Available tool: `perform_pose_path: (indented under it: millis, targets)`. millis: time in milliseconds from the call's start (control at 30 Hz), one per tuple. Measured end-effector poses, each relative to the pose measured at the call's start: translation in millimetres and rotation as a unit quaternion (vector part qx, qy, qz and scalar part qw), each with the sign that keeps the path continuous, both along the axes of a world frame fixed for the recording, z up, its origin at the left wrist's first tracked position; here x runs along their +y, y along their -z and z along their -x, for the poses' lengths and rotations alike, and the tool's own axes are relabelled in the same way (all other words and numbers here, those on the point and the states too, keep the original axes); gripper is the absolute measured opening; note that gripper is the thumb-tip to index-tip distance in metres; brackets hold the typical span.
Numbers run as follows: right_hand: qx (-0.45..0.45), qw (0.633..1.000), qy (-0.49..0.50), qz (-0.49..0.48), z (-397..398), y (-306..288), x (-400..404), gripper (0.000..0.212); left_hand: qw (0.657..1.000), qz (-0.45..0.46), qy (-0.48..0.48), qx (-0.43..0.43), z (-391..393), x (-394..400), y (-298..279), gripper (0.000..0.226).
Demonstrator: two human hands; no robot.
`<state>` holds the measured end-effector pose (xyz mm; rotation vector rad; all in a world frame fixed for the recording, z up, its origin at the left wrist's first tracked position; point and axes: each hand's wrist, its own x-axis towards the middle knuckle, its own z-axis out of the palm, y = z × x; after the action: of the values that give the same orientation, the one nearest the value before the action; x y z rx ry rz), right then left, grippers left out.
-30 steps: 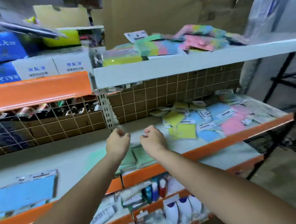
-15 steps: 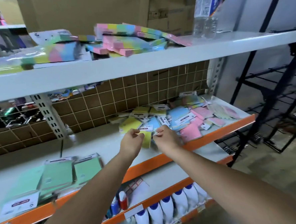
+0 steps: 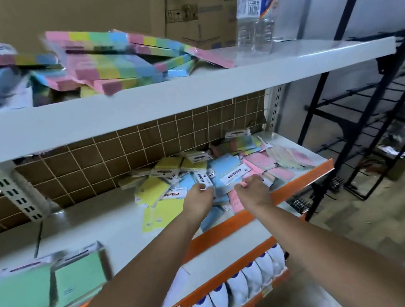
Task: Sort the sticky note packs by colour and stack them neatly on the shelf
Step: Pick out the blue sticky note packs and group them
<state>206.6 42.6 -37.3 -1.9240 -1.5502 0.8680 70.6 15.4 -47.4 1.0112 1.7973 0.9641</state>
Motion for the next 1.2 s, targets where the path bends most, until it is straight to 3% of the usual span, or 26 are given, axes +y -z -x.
perform_pose_path:
  millis: [100,267,533,600,633,700,900,1133,1200]
  targets:
    - [-0.005,1.0,0.021,0.01,3,-4,16,0.035,1.0,-0.001,0.011,0.012,0,26,4,0.017]
    - [-0.014,0.997,0.067,0.043,13,-5,41,0.056,0.999,-0.003,0.042,0.003,1,66,8,0.029]
    - [-0.056,0.992,0.104,0.046,23,2,67,0.06,0.997,0.041,0.05,-0.033,-2,101,17,0.032]
    - [-0.083,0.989,0.109,0.046,25,4,70,0.063,0.993,0.041,0.105,0.044,-5,98,9,0.035]
    - [-0.095,0.988,0.111,0.048,26,5,73,0.064,0.992,0.049,0.104,0.043,-5,98,10,0.034]
    - [-0.118,0.986,0.106,0.052,27,8,78,0.063,0.996,0.06,0.052,-0.047,-4,101,16,0.026]
    - [-0.163,0.983,0.083,0.033,28,4,87,0.053,0.994,0.045,0.031,-0.095,-5,98,16,0.016]
    - [-0.109,0.989,0.086,0.043,32,0,95,0.063,0.997,0.047,0.04,-0.053,-8,110,26,0.029]
    - [-0.116,0.989,0.085,0.047,35,2,97,0.066,0.997,0.05,0.033,-0.047,-8,107,21,0.018]
